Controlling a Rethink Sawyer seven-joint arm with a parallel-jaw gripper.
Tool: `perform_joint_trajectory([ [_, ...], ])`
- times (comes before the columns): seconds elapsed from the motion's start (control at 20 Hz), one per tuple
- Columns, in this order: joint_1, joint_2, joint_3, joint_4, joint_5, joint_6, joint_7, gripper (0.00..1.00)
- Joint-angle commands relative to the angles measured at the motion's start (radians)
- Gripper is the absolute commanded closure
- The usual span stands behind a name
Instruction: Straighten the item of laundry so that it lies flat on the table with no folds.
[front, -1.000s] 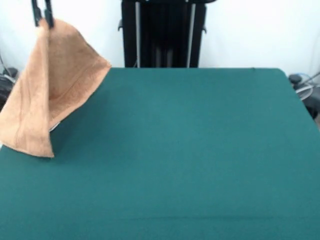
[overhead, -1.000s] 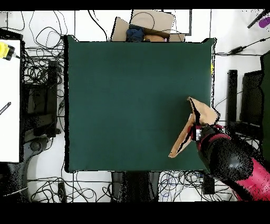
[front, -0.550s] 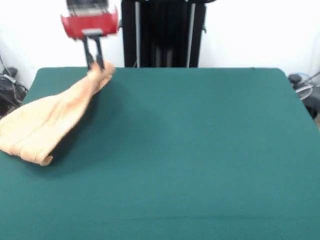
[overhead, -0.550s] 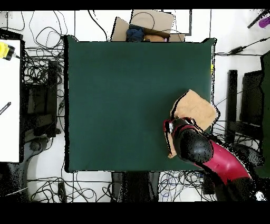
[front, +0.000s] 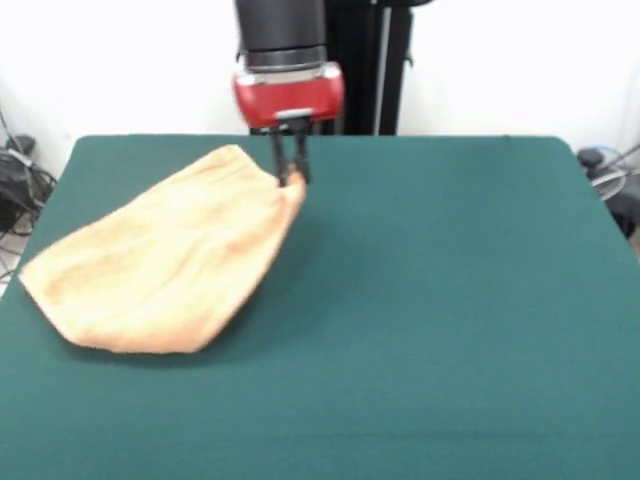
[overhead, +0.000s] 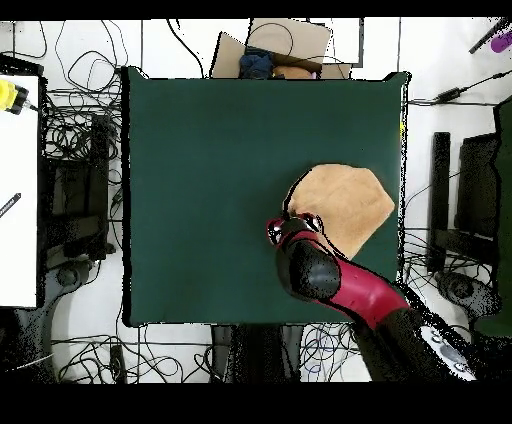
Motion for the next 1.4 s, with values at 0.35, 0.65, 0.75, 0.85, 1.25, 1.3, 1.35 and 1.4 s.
perform_joint_trajectory([
  [0.35,0.303,-0.273,-0.050,0.192,0.324,0.088,0.536,1.00],
  [0.65,0.406,-0.207,-0.059,0.185,0.385,-0.012,0.594,1.00],
  [0.75,0.412,-0.192,-0.055,0.199,0.364,-0.064,0.623,1.00],
  [0.85,0.441,-0.209,-0.073,0.203,0.367,-0.050,0.644,1.00],
  [1.25,0.441,-0.229,-0.090,0.212,0.303,-0.024,0.681,1.00],
  [1.3,0.439,-0.238,-0.094,0.214,0.300,-0.012,0.678,1.00],
  [1.35,0.435,-0.248,-0.099,0.209,0.297,0.004,0.667,1.00],
  [1.4,0.436,-0.253,-0.104,0.211,0.296,0.008,0.665,1.00],
])
